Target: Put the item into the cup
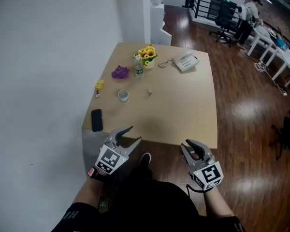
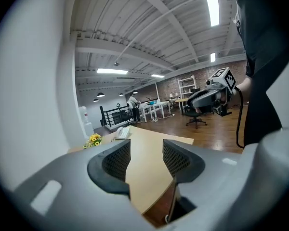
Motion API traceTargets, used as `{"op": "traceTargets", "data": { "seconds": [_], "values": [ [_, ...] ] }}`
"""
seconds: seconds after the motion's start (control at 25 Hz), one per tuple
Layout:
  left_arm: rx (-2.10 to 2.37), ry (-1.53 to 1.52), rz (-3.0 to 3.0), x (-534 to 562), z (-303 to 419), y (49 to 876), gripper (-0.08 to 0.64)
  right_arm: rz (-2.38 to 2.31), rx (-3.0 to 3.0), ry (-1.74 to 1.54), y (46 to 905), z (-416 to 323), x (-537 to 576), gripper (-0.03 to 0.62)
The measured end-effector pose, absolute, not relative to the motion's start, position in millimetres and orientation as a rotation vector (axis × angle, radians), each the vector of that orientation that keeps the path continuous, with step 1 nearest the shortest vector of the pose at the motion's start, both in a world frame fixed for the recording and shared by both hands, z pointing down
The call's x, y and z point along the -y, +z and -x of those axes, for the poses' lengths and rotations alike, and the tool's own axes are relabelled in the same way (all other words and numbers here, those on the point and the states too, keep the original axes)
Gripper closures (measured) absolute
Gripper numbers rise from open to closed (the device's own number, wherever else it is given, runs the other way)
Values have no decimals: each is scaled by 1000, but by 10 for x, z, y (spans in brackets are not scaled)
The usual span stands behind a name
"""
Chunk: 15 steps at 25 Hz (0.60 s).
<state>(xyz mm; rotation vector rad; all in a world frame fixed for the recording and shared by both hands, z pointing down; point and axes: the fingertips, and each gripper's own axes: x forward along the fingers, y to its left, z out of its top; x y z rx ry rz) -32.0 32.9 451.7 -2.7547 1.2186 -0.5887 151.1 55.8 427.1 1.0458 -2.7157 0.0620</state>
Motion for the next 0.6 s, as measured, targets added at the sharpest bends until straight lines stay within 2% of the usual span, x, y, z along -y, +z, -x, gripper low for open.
{"op": "traceTargets", "data": {
  "seconds": [0.6],
  "values": [
    [-1184,-678,2913,1710,377,5194,357,-1091,2611,164,4557,-1239,884,482]
  ]
}}
